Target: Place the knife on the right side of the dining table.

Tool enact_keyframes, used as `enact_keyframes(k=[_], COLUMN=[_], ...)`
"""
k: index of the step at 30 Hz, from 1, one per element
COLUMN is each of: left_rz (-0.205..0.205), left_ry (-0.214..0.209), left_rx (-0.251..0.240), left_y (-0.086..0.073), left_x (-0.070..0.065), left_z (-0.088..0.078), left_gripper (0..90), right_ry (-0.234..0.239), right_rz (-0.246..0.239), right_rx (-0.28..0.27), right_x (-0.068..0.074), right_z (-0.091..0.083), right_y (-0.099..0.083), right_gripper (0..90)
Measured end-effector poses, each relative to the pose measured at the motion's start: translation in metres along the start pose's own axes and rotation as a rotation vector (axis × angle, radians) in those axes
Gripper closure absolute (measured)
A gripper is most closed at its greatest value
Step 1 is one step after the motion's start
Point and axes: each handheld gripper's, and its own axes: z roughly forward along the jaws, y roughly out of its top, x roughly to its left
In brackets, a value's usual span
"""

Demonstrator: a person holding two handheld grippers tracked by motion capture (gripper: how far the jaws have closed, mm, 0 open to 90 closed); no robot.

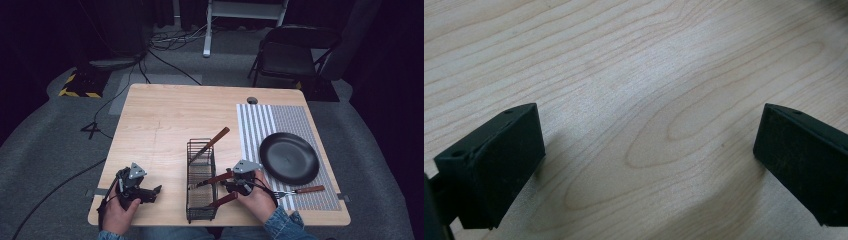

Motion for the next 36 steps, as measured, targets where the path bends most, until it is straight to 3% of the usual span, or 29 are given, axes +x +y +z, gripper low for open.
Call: enact_keyframes(k=[5, 11, 17, 30, 34, 36], left_rz=[0.000, 0.000, 0.000, 0.001, 0.000, 0.000], left_ry=[-0.002, -0.002, -0.002, -0.001, -0.002, -0.002], left_rx=[0.001, 0.001, 0.000, 0.000, 0.001, 0.000], left_y=[0.000, 0.000, 0.000, 0.000, 0.000, 0.000], left_x=[0.000, 0.000, 0.000, 0.000, 0.000, 0.000], left_z=[0.000, 0.000, 0.000, 0.000, 0.000, 0.000], left_gripper=[0.2, 0.2, 0.2, 0.2, 0.2, 0.2], right_ry=[0.012, 0.069, 0.096, 0.074, 0.089, 0.123], right_rz=[-0.007, 0.030, 0.031, 0.003, -0.003, -0.005], right_rx=[0.033, -0.014, -0.061, -0.125, -0.138, -0.141], right_x=[-0.003, -0.021, -0.035, -0.047, -0.048, -0.050], right_z=[-0.002, -0.022, -0.045, -0.076, -0.082, -0.086], right_y=[0.005, 0.025, 0.045, 0.079, 0.086, 0.089], right_gripper=[56.2, 54.0, 52.7, 52.2, 51.7, 50.9])
